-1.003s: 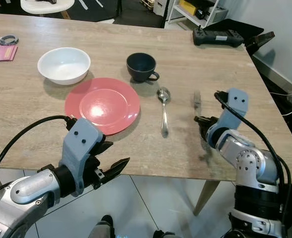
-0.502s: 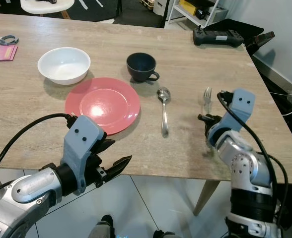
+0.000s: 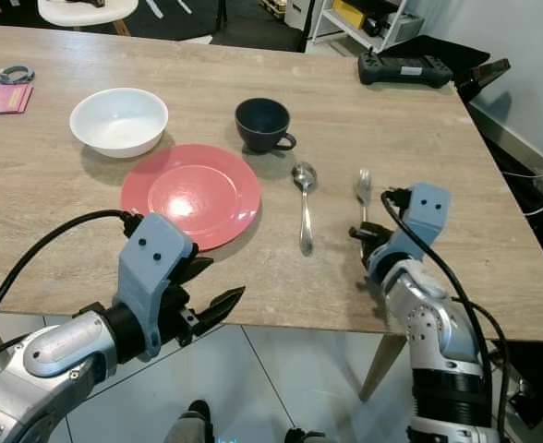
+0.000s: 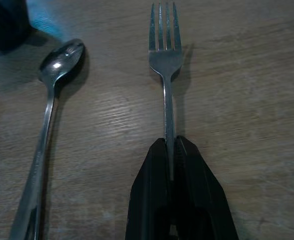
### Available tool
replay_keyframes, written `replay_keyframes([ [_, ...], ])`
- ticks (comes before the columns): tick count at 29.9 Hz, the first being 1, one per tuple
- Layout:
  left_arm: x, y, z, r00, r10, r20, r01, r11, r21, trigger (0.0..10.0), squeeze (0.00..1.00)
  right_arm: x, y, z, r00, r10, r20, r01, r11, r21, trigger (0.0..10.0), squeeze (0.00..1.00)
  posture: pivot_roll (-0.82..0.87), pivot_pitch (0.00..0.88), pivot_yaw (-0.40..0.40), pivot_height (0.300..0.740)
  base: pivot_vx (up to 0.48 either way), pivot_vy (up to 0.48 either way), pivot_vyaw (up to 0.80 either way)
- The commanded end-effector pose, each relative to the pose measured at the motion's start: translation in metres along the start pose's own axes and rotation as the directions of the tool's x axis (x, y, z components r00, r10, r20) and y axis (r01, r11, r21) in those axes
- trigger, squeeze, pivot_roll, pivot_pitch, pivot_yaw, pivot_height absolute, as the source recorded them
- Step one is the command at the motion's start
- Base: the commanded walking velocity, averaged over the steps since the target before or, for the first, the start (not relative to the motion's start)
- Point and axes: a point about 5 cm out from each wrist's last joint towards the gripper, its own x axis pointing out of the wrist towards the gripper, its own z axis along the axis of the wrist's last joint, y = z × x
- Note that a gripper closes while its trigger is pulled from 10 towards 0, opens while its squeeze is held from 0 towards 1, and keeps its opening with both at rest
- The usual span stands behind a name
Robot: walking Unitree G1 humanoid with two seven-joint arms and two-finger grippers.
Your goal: Setting the table
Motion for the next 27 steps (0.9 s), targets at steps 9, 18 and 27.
replay_keyframes([
  [9, 0.002, -0.005, -0.004, 1.0, -0.019, -0.012, 0.019, 1.0, -0.023, 10.0, 0.0, 0.001, -0.006, 0.009, 0.996, -0.039, 0.077, 0.037, 0.999, 0.032, 10.0, 0.0, 0.11, 0.171, -0.002, 0.74, 0.0, 0.0, 0.0],
  [18, 0.004, -0.007, -0.004, 1.0, -0.018, -0.009, 0.018, 1.0, -0.025, 10.0, 0.0, 0.006, -0.005, 0.006, 0.996, -0.05, 0.069, 0.049, 0.999, 0.022, 10.0, 0.0, 0.11, 0.175, -0.005, 0.74, 0.0, 0.0, 0.0],
  [27, 0.003, -0.006, -0.004, 1.0, -0.006, -0.01, 0.006, 1.0, -0.026, 10.0, 0.0, 0.008, 0.0, -0.009, 0.999, -0.031, 0.026, 0.032, 0.999, -0.033, 10.0, 0.0, 0.11, 0.178, -0.008, 0.74, 0.0, 0.0, 0.0],
])
